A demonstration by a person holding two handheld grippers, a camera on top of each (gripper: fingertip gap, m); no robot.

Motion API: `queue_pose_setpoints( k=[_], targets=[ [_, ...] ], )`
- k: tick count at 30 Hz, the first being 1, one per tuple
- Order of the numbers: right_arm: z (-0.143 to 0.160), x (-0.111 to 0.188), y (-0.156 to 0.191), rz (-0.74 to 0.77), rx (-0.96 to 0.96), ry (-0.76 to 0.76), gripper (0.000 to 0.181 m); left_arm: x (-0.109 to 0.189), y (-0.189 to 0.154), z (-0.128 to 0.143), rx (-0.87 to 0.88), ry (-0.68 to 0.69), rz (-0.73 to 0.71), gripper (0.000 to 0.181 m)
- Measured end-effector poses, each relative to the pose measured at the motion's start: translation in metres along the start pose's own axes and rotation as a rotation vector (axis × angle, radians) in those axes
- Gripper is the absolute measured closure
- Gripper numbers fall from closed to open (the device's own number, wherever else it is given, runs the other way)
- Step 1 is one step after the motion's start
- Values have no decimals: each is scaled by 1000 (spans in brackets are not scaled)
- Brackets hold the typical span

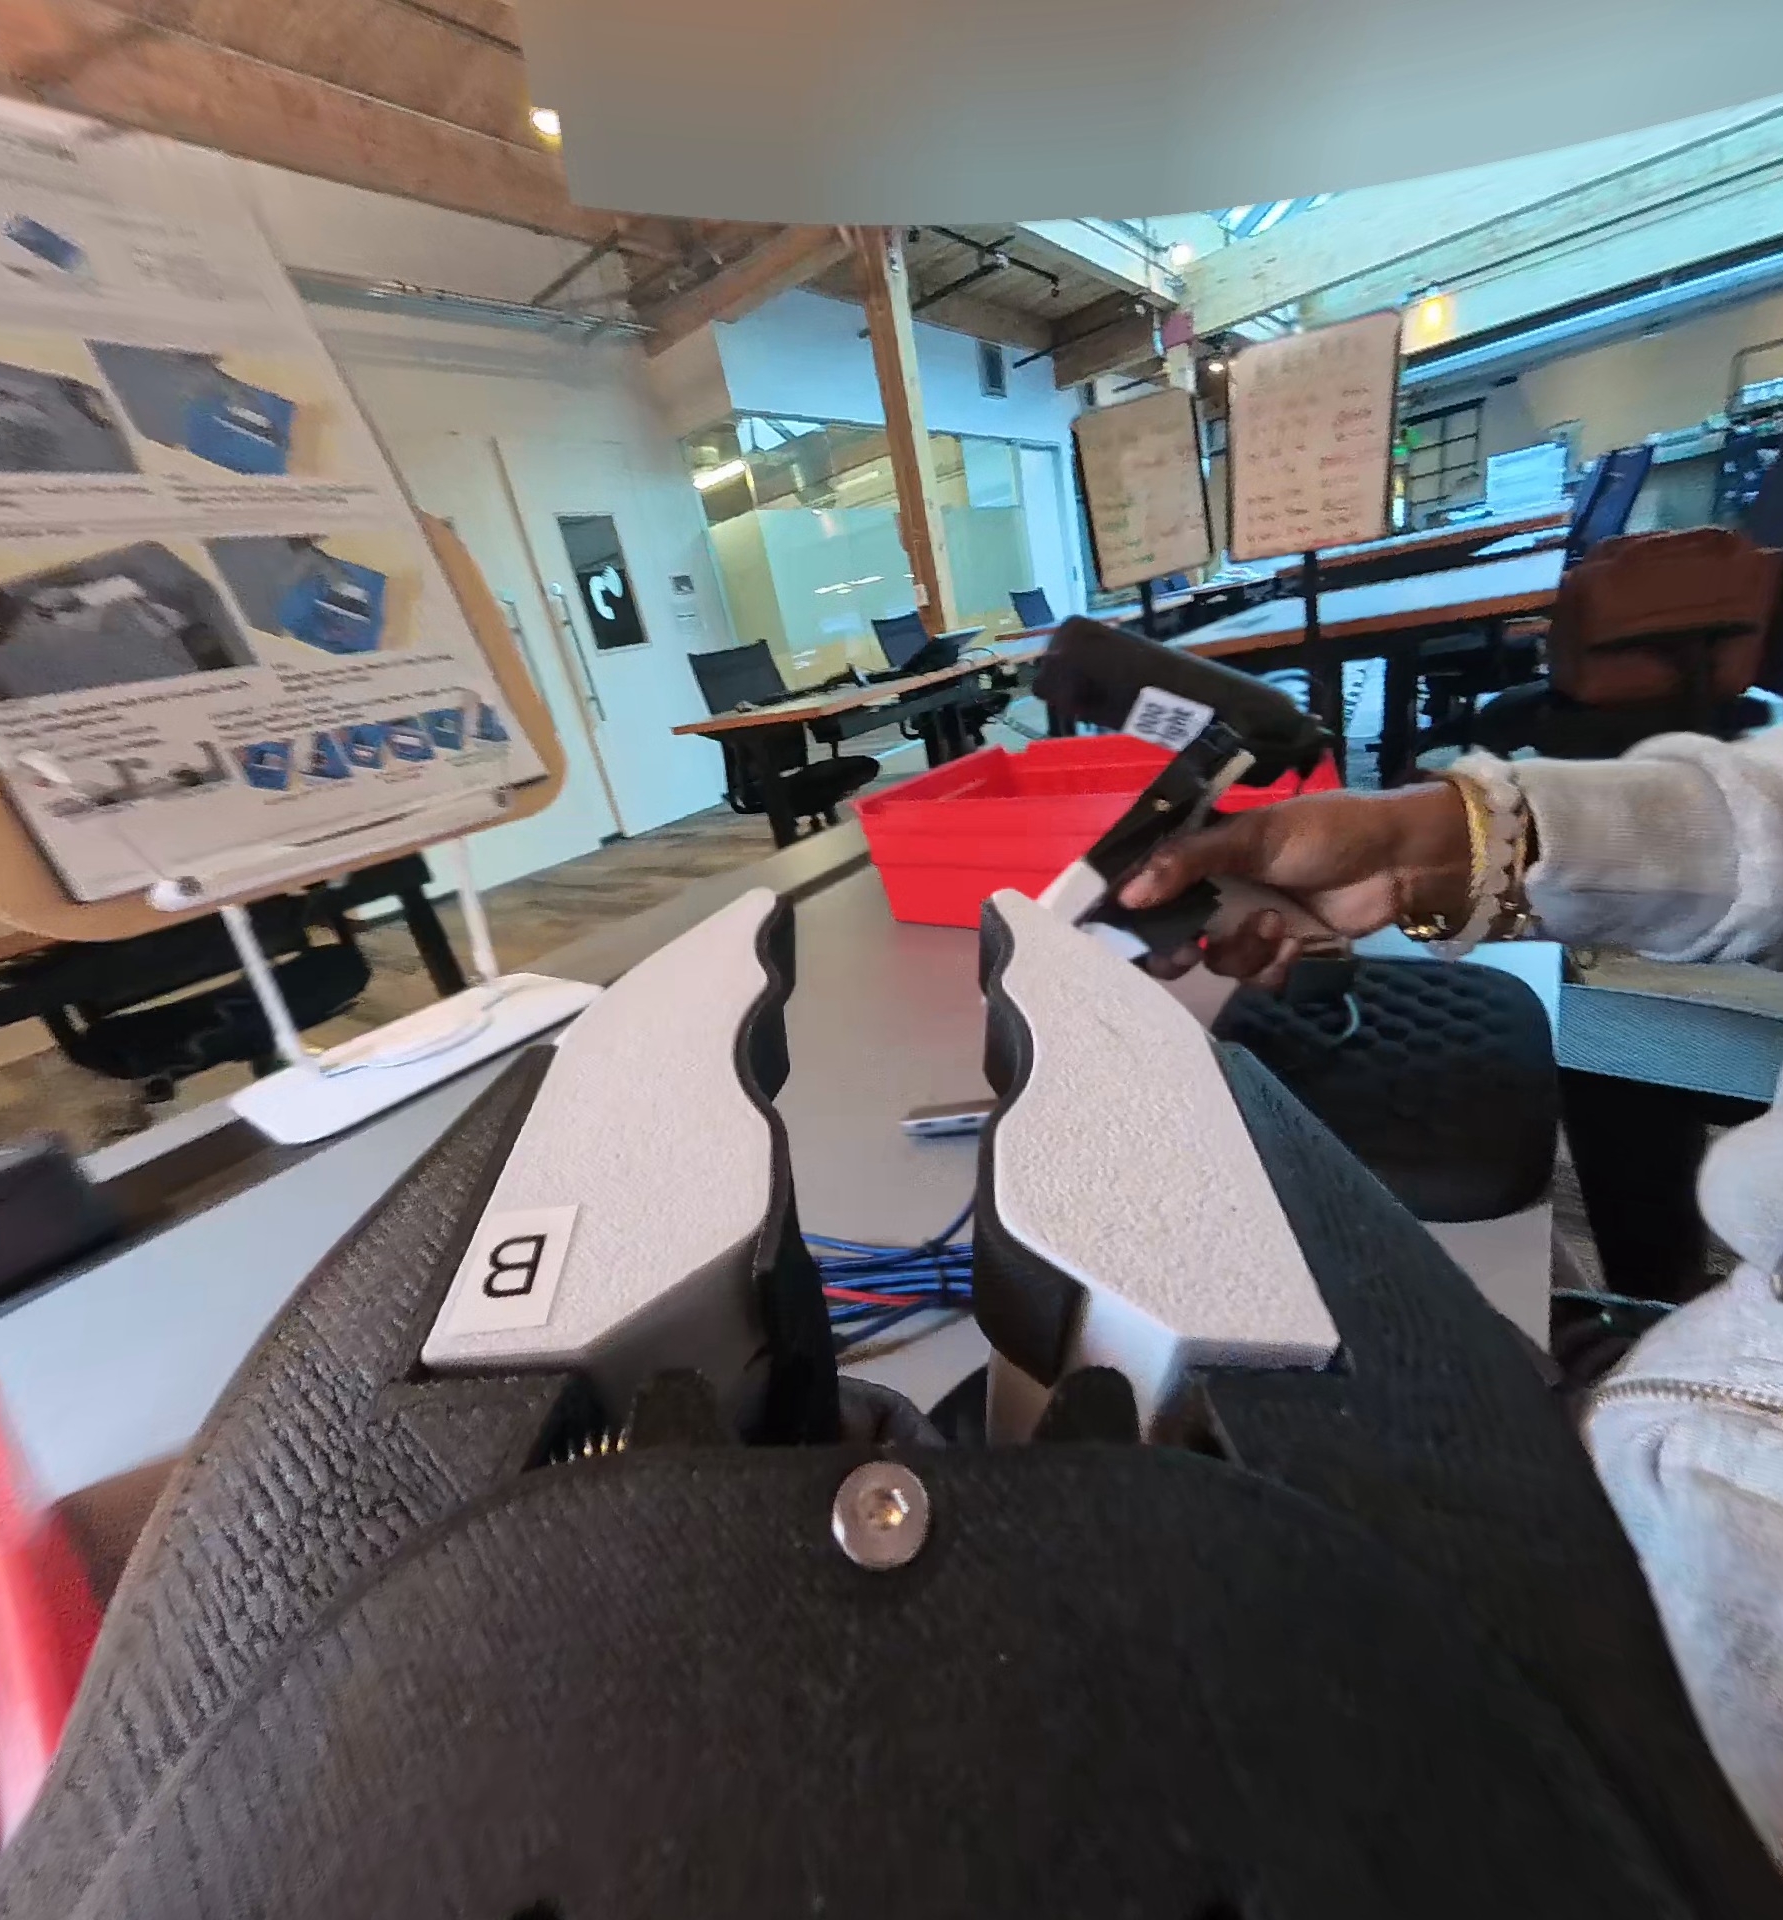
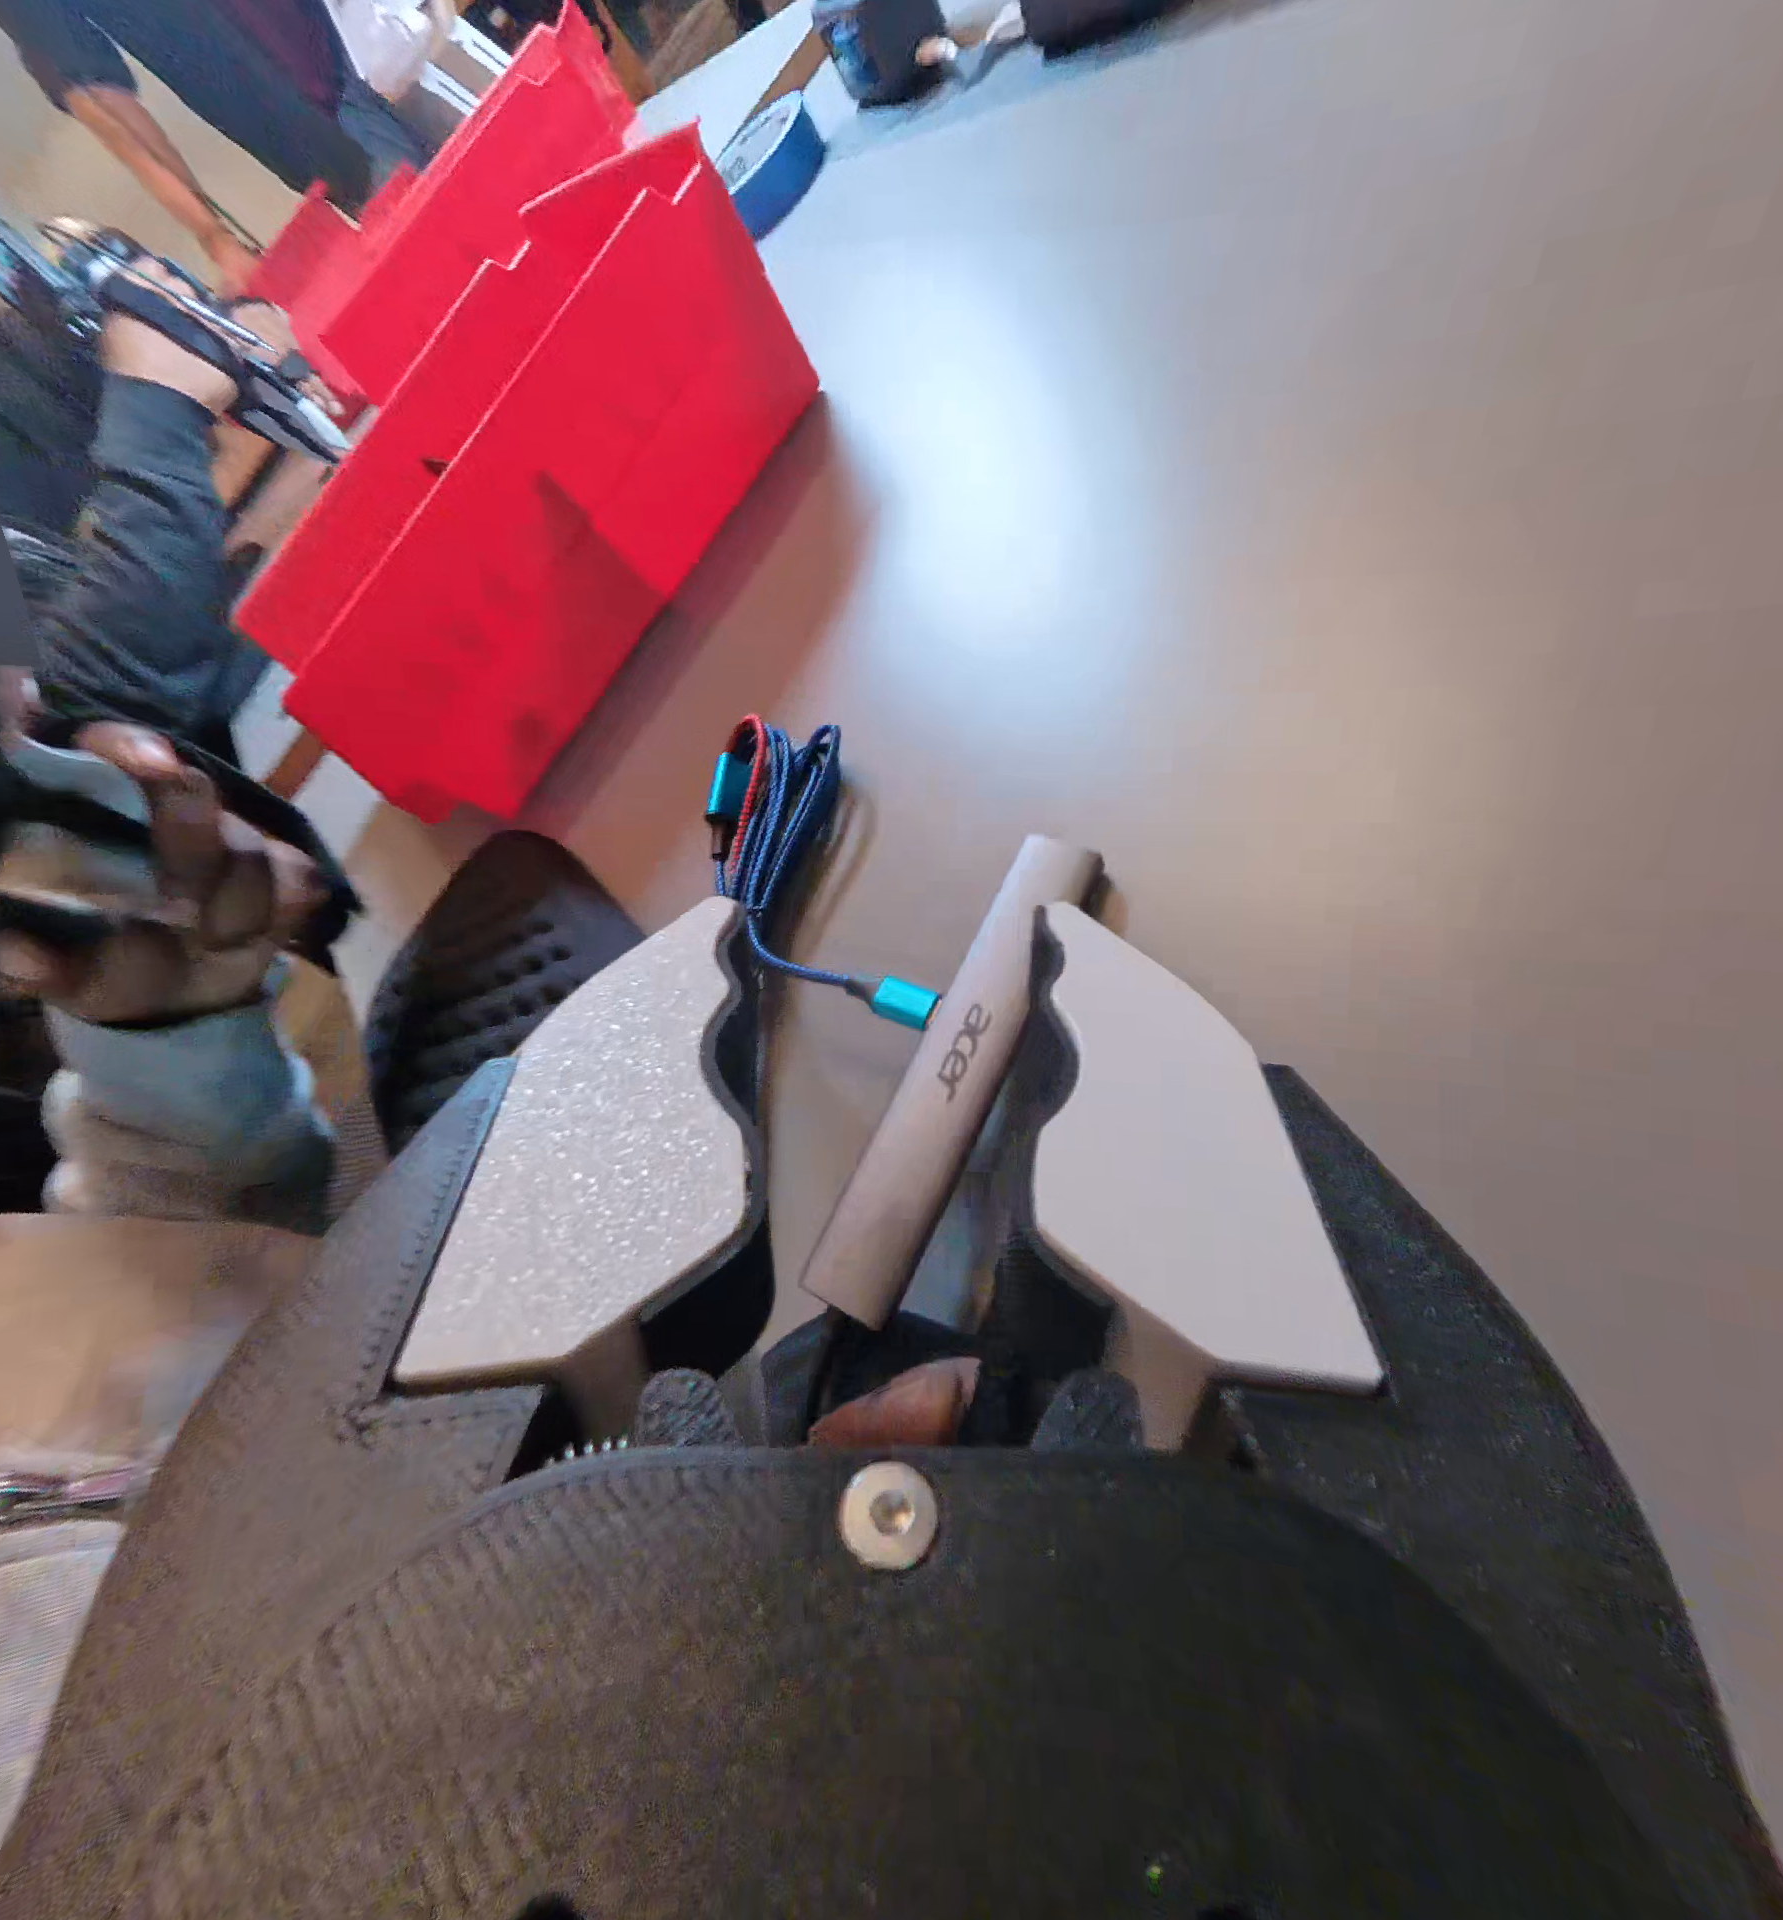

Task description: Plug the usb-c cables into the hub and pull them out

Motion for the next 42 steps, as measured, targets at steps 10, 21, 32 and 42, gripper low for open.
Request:
queue_pose_setpoints(
  k=[10, 21, 32, 42],
  targets=[
    [-17, 31, 41, -67, 296, -164, 102, 91, 106, -38, -32, 717, 88, 143],
    [-19, 43, 55, -180, 295, -252, 108, 78, 176, 50, -339, 1467, 512, 145],
    [-19, 44, 42, -220, 187, -301, 116, 81, 195, 82, -420, 1482, 577, 148],
    [-19, 44, 47, -201, 225, -301, 122, 83, 188, 66, -510, 1502, 476, 165]
  ],
)
Point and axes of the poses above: each gripper's, where its closed fingertips meet, x back along the fingers, z out of its underside, y = z × x across the jaws, the point moved 9 cm from there along x, back along the fingers, and after that the axes turned 2 degrees about -x, right-handed, at the moved point
